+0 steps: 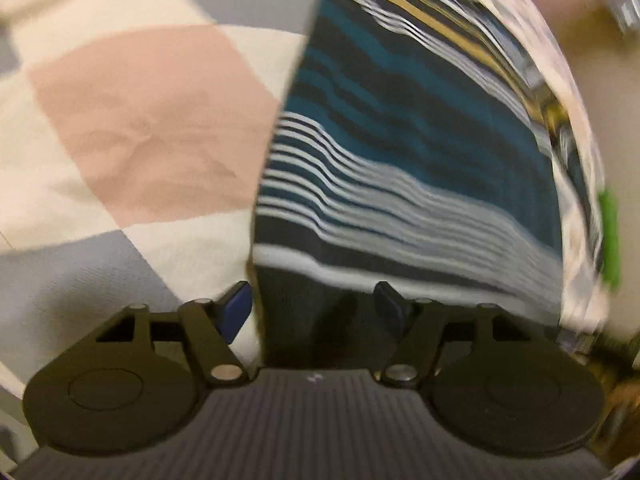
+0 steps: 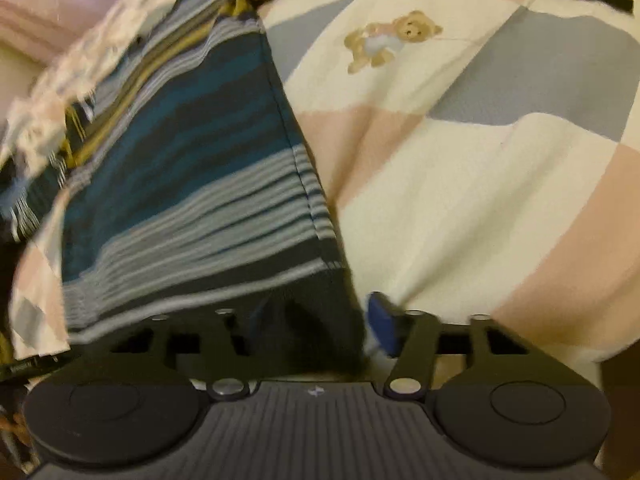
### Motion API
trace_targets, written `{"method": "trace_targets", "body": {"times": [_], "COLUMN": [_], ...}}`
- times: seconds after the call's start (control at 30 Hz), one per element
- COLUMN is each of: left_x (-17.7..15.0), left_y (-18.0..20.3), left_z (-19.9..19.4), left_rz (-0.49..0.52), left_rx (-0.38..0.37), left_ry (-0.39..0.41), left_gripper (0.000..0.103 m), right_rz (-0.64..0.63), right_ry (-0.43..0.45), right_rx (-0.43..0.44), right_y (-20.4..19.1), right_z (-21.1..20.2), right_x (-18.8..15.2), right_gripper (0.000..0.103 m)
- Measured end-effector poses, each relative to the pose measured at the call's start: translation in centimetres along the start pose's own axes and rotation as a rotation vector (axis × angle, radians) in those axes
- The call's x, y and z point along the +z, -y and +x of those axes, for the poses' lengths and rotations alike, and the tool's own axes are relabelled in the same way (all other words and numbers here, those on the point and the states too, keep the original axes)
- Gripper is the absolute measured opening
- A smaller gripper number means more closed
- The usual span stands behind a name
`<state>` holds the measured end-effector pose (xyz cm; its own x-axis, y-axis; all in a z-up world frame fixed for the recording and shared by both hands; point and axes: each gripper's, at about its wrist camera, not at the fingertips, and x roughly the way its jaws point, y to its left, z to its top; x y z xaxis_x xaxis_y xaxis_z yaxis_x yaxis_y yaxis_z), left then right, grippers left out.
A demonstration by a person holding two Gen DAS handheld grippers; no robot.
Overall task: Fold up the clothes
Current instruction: 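Grasp the sweater hem with both grippers and pull it straight, then release the hem with both grippers, leaving the sweater spread flat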
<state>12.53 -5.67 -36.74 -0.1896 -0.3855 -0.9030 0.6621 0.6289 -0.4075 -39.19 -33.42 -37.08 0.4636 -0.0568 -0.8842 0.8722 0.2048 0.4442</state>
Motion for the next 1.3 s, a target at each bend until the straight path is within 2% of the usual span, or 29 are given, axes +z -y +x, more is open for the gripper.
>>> {"method": "trace_targets", "body": {"times": [0.03,0.07,0.1,0.17,0.27,0.3,0.37,0.47,0.57,0.63,0.7,0.73,0.77,0.8,0.87,0.97,1.03,1.13,1.2,1.3], "left_x": [0.1,0.0,0.1,-0.5,-1.8,-2.3,-2.7,-3.5,-3.7,-4.2,-4.9,-5.0,-5.1,-5.1,-4.6,-2.5,-1.2,-0.3,-0.2,-0.8], "left_y": [-0.4,-0.2,0.4,2.0,2.6,2.9,2.4,2.7,4.2,4.5,4.0,4.2,4.5,5.2,8.4,14.9,19.1,24.5,26.8,28.3], "left_z": [0.4,0.8,0.5,-1.2,-4.4,-4.6,-3.0,1.1,1.0,-0.4,-1.4,-2.0,-2.6,-3.3,-4.7,-7.3,-9.1,-12.0,-13.0,-14.2], "left_rz": [-0.03,-0.018,0.019,0.115,0.146,0.174,0.192,0.218,0.25,0.253,0.22,0.19,0.159,0.141,0.156,0.23,0.273,0.324,0.328,0.311], "left_rx": [0.013,0.024,0.031,0.028,0.01,0.028,0.068,0.188,0.244,0.292,0.367,0.39,0.426,0.45,0.459,0.452,0.424,0.395,0.388,0.393], "left_ry": [-0.004,-0.018,-0.014,0.014,0.075,0.089,0.061,0.012,0.01,0.001,-0.041,-0.058,-0.077,-0.093,-0.076,0.016,0.099,0.207,0.246,0.265], "left_gripper": [0.011,0.01,0.006,0.006,0.006,0.006,0.007,0.011,0.015,0.033,0.035,0.032,0.03,0.03,0.03,0.036,0.046,0.054,0.059,0.06], "right_rz": [0.017,0.025,0.031,0.028,-0.037,-0.042,-0.043,-0.047,-0.055,-0.061,-0.09,-0.092,-0.073,-0.043,0.014,0.003,-0.087,-0.201,-0.246,-0.295], "right_ry": [-0.002,-0.016,-0.031,-0.054,-0.025,-0.017,-0.003,-0.017,-0.033,-0.044,-0.051,-0.06,-0.072,-0.08,-0.083,0.004,0.074,0.152,0.179,0.189], "right_rx": [0.004,-0.005,-0.014,-0.031,-0.017,-0.009,0.002,-0.081,-0.172,-0.192,-0.25,-0.299,-0.349,-0.373,-0.402,-0.299,-0.253,-0.181,-0.139,-0.109], "right_y": [0.1,0.2,0.2,0.3,0.1,0.2,0.5,0.8,0.2,-0.6,-1.2,-1.4,-1.4,-1.5,-1.7,-4.8,-8.6,-14.0,-16.3,-18.1], "right_z": [0.3,0.7,0.9,0.8,-2.4,-3.3,-4.6,-1.8,1.3,0.7,-0.6,-1.3,-2.0,-2.8,-4.5,-7.8,-9.7,-11.6,-12.7,-13.9], "right_x": [0.1,0.2,0.2,0.3,0.5,0.5,0.3,-0.5,-0.7,-0.4,-0.5,-0.5,-0.3,0.0,0.7,2.4,3.4,4.7,5.1,4.8], "right_gripper": [0.05,0.032,0.003,0.002,0.001,0.001,0.001,0.002,0.001,0.019,0.049,0.066,0.068,0.064,0.065,0.067,0.076,0.083,0.085,0.086]}}
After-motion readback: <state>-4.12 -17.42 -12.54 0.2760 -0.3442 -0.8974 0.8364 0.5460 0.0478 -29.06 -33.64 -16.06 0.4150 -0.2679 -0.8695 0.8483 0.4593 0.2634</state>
